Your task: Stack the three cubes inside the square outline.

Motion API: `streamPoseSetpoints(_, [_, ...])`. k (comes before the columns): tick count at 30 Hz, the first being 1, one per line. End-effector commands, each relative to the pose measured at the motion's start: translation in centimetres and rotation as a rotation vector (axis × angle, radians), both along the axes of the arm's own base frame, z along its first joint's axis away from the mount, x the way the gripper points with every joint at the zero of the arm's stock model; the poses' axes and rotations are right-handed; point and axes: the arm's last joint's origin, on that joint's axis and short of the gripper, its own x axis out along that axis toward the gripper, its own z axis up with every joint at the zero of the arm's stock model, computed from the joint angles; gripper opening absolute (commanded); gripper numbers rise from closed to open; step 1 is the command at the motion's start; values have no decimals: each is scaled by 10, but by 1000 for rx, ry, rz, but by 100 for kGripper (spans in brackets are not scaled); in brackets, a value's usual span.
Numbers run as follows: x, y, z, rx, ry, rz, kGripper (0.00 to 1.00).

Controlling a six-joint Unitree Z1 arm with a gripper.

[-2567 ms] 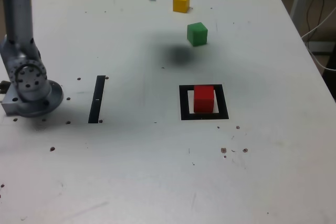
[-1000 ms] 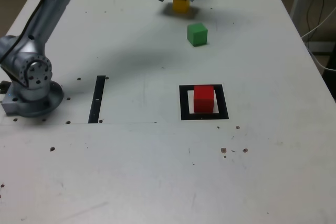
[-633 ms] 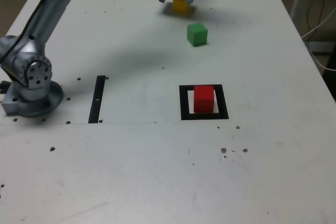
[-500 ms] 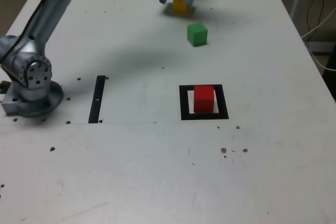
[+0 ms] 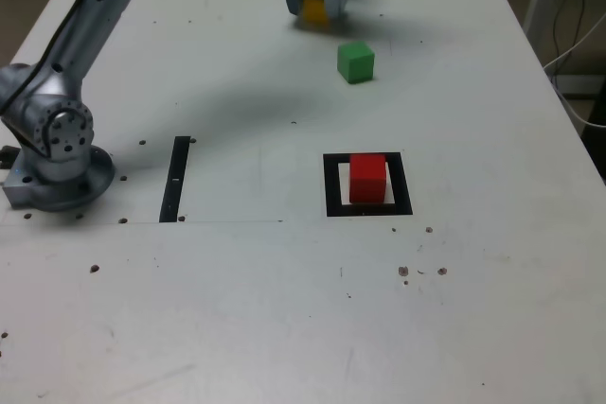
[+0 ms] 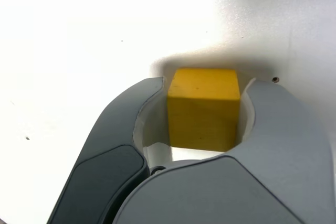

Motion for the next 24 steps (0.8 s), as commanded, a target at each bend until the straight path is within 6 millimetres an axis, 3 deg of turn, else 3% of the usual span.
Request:
streamPoseSetpoints(1, [-1, -4, 14, 22, -29, 8, 26])
streamPoseSetpoints(7, [3, -14, 30, 24, -84, 36, 19])
streamPoseSetpoints(12, [7, -47, 59, 38, -119, 50, 19])
streamPoseSetpoints(15, [4, -80, 88, 58, -147, 36, 19])
streamPoseSetpoints(19, [-7, -139, 119, 66, -175, 22, 19])
streamPoseSetpoints(24, [-23, -212, 129, 46, -160, 35, 19])
